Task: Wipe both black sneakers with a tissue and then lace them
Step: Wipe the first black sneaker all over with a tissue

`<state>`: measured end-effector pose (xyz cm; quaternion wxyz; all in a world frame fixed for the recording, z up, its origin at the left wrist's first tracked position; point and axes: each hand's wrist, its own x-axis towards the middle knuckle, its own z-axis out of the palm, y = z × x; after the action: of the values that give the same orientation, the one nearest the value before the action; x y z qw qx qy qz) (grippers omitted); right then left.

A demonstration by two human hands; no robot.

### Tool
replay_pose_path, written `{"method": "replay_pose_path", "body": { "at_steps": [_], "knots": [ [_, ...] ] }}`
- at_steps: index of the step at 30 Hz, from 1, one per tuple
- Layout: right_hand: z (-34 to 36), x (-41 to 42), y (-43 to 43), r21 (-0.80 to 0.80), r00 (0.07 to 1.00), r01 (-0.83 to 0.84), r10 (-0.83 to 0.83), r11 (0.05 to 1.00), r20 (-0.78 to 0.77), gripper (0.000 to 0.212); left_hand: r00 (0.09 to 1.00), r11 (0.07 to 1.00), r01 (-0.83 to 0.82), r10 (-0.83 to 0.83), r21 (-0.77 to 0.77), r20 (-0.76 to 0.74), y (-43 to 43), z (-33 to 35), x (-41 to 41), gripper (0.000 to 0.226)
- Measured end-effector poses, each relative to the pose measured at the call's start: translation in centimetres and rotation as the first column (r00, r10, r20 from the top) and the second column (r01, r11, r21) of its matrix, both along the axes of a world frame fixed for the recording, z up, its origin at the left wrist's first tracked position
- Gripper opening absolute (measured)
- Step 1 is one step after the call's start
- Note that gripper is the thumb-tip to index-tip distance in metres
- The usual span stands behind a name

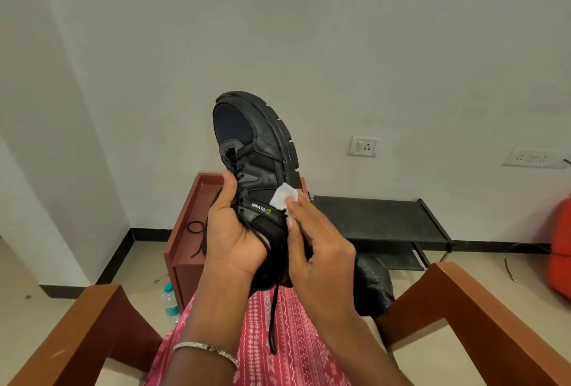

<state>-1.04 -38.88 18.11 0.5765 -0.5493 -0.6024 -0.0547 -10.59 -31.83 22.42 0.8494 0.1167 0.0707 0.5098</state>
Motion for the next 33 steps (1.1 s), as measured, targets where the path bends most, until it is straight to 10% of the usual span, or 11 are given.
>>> {"method": "replay_pose_path", "body": {
  "at_steps": [13,33],
  "knots": [
    [-0.2,-1.7,-1.5,-0.158,0.946,-0.240,0.267,0.958,0.184,0.046,0.999,0.999,0.002,-0.004,-0.040,-0.050,1.3,-1.2,-0.9,0.057],
    [1.9,0.4,1.6,-0.188,0.976,-0.126,0.155,0.974,0.153,0.057,0.999,1.000,0.030,-0.031,-0.009,-0.031,-0.5,-0.5,0.4,0.056]
  ]
}}
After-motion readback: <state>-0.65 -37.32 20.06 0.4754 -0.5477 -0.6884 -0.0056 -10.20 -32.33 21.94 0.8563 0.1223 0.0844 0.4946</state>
